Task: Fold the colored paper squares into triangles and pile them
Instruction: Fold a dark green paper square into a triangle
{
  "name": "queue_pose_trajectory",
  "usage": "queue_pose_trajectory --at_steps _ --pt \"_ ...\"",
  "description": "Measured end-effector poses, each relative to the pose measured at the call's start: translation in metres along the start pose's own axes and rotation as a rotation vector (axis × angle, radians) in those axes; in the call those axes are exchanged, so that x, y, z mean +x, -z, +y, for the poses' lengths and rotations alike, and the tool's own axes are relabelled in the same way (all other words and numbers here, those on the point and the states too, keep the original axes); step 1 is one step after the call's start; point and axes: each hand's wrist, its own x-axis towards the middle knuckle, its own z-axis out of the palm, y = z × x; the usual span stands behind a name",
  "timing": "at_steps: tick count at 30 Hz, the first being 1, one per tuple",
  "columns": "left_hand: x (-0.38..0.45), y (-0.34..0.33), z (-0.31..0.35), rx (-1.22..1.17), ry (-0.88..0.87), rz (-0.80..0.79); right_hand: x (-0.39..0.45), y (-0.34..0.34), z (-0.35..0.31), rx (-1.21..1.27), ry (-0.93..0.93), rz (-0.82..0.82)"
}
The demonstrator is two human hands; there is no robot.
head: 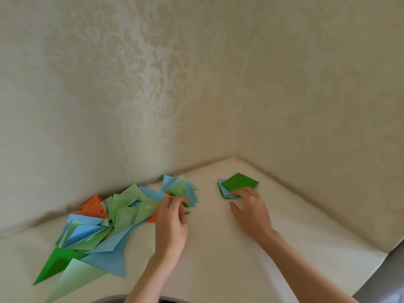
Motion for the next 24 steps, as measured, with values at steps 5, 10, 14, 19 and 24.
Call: queue_pose_trajectory --at_steps 5,10,14,19,24 --pt "0.000 -0.038 0.027 -0.070 -0.036 -0.142 0.006 0.014 0.031 0.064 0.004 0.070" --pt "0.007 -0.068 0.039 -0.053 -0.029 -0.335 0.028 0.018 0.058 -0.086 0.077 -0.165" --pt "0.021 -0.087 0.039 0.017 0.027 -0.385 0.038 0.016 0.060 -0.232 0.110 -0.352" --pt "0.027 -0.107 0.044 0.018 0.017 -0.379 0.037 0.010 0.067 -0.288 0.025 -0.263" --pt "0.027 -0.117 0.051 0.053 -0.022 -0.397 0.032 0.018 0.079 -0.293 -0.016 -0.185"
